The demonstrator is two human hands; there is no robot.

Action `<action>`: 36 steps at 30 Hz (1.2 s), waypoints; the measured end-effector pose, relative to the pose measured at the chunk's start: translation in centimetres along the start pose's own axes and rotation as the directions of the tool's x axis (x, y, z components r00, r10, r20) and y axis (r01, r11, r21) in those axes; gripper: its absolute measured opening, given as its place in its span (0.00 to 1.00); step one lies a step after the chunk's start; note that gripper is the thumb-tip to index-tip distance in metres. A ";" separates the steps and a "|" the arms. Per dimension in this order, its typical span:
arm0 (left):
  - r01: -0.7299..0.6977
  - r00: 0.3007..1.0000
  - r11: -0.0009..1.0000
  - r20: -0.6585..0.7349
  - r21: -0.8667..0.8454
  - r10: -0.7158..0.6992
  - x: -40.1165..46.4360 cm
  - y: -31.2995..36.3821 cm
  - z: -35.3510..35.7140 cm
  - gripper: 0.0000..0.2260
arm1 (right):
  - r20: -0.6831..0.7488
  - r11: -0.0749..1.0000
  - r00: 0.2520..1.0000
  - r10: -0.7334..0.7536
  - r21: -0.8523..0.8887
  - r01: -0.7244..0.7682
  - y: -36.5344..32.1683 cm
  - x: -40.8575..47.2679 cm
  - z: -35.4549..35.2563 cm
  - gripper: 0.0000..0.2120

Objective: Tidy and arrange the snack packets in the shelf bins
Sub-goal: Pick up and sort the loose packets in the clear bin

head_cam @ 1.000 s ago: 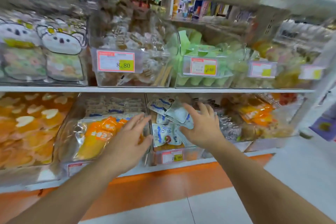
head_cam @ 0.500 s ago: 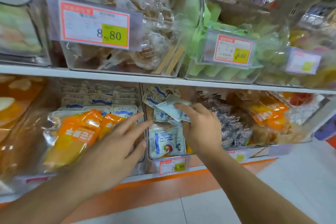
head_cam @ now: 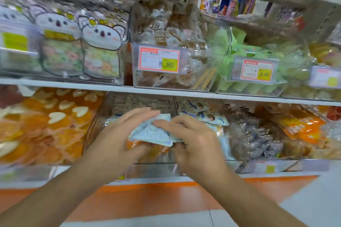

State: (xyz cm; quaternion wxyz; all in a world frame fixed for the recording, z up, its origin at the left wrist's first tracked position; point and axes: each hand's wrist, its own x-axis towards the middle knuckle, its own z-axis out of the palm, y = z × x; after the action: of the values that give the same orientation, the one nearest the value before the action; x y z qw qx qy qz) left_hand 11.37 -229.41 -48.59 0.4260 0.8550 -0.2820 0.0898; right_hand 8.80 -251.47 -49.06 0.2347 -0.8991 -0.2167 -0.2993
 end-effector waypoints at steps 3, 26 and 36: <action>0.043 0.993 0.995 -0.117 0.091 -0.032 -0.8 -2.5 -2.2 0.25 | 0.062 0.999 0.998 -0.020 0.042 0.017 -1.7 2.4 3.4 0.31; 0.103 0.923 0.851 0.269 0.516 -0.275 2.4 -3.6 3.4 0.43 | 0.364 0.839 0.756 0.544 -0.246 -0.485 12.9 2.8 1.0 0.52; 0.129 0.950 0.895 0.205 0.428 -0.235 3.5 -4.7 5.5 0.34 | 0.231 0.852 0.878 0.420 -0.434 -0.293 13.5 1.7 3.1 0.29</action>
State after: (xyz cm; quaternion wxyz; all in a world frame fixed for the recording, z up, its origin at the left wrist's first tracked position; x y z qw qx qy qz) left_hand 16.41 -232.88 -53.78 0.2048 0.9522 -0.2267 -0.0030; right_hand 18.53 -260.15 -54.13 0.0667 -0.9880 -0.0155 -0.1381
